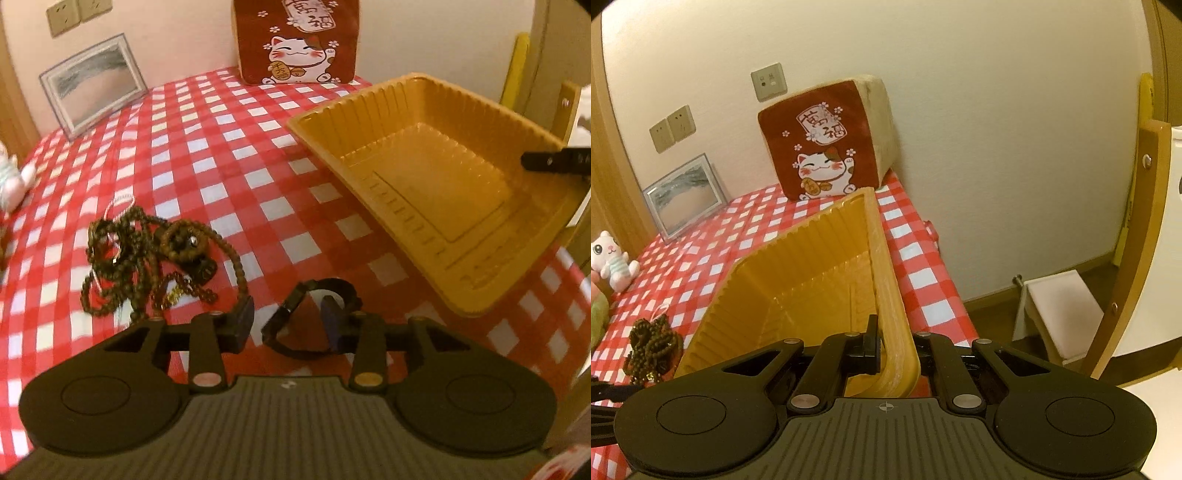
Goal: Organize jewelry
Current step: 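Carry the watch into the orange tray and open the left tool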
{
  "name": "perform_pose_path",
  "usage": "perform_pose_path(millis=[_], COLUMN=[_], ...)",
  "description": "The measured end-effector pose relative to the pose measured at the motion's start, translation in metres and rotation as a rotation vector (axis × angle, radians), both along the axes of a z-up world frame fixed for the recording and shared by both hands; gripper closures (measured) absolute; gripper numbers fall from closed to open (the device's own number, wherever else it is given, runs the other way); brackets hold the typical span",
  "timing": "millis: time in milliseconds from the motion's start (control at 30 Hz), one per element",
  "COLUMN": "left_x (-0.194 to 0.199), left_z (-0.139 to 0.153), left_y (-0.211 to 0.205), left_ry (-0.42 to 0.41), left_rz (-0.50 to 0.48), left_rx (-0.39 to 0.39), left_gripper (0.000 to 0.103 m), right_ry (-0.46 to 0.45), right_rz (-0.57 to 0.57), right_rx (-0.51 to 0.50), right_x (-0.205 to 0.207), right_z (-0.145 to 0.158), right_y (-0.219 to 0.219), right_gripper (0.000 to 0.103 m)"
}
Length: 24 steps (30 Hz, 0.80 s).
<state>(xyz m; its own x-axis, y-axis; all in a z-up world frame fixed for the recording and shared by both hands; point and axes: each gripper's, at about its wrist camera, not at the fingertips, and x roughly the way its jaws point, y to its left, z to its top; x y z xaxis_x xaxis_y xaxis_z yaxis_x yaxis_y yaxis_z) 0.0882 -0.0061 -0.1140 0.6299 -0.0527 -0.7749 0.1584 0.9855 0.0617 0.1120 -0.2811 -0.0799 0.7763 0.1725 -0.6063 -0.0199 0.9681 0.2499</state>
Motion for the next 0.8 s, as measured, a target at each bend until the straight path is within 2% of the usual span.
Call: perform_pose_path(millis=[33, 100, 200, 267, 433, 633, 800], left_x=[0.001, 0.005, 0.007, 0.007, 0.007, 0.006, 0.008], left_z=[-0.001, -0.004, -0.005, -0.005, 0.003, 0.041, 0.074], left_y=[-0.001, -0.002, -0.002, -0.002, 0.002, 0.002, -0.01], left_ry=[-0.002, 0.001, -0.009, -0.016, -0.029, -0.126, -0.197], left_rz=[-0.007, -0.022, -0.033, -0.032, -0.012, 0.015, -0.024], left_rx=[0.009, 0.022, 0.023, 0.035, -0.002, -0.031, -0.098], left_gripper=[0.069, 0.085, 0.093, 0.094, 0.095, 0.095, 0.095], right_ry=[0.002, 0.005, 0.004, 0.003, 0.003, -0.002, -0.005], right_rz=[-0.002, -0.005, -0.005, -0.002, 0.001, 0.014, 0.025], right_rx=[0.001, 0.003, 0.003, 0.002, 0.004, 0.004, 0.002], right_x=[0.0, -0.001, 0.0, 0.0, 0.001, 0.001, 0.001], right_z=[0.0, -0.001, 0.0, 0.0, -0.001, -0.001, -0.002], right_y=[0.0, 0.0, 0.0, 0.0, 0.0, 0.002, 0.003], right_gripper=[0.097, 0.097, 0.097, 0.097, 0.097, 0.096, 0.096])
